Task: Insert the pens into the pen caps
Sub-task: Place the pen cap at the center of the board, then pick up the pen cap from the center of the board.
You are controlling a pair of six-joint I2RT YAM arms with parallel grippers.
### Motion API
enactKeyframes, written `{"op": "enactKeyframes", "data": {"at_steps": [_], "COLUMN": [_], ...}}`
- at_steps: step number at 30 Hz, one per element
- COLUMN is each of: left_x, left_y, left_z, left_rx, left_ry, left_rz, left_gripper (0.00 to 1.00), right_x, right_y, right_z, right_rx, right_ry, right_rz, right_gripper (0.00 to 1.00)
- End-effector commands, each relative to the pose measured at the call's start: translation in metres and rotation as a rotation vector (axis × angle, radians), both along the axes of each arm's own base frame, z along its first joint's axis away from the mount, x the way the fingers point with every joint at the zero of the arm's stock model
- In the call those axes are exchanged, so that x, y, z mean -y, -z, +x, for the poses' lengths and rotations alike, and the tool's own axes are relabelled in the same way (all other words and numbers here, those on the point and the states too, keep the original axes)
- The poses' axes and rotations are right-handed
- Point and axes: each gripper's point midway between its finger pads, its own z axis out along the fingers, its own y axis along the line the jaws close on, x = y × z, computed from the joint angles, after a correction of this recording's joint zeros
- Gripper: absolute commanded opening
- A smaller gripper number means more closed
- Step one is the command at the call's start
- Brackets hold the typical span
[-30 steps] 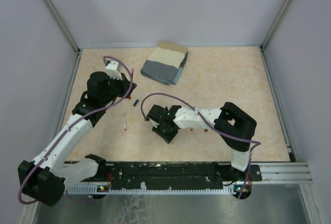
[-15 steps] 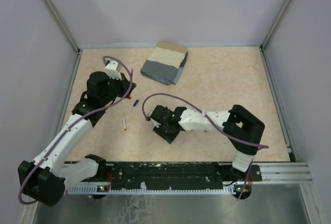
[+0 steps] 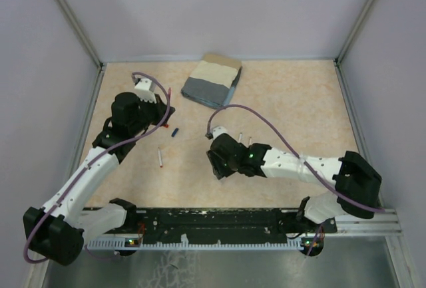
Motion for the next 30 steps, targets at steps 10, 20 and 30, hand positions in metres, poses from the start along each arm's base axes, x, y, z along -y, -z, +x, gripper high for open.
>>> {"op": "enactKeyframes", "data": {"at_steps": [10,20,30], "left_x": [0.000,0.000,0.002], "left_y": [-0.007,-0.016,-0.020], "left_z": [-0.005,-0.011,-0.015], "left_rx": [0.038,0.062,0.069], "left_ry": [0.018,0.029,0.045], "left_rz": [-0.019,-0.037,-0.048], "left_gripper": [0.00,0.00,0.00], "right_x": [0.017,0.009,-0.006], "right_y": [-0.042,-0.024,-0.003], "right_z": [0.040,0.038,0.017], "right_rx": [-0.022,-0.065,-0.029], "right_ry": [0.785,0.788,0.200], "right_rz": [0.322,0.185,-0.043], "right_gripper": [0.44,0.43,0.40]}}
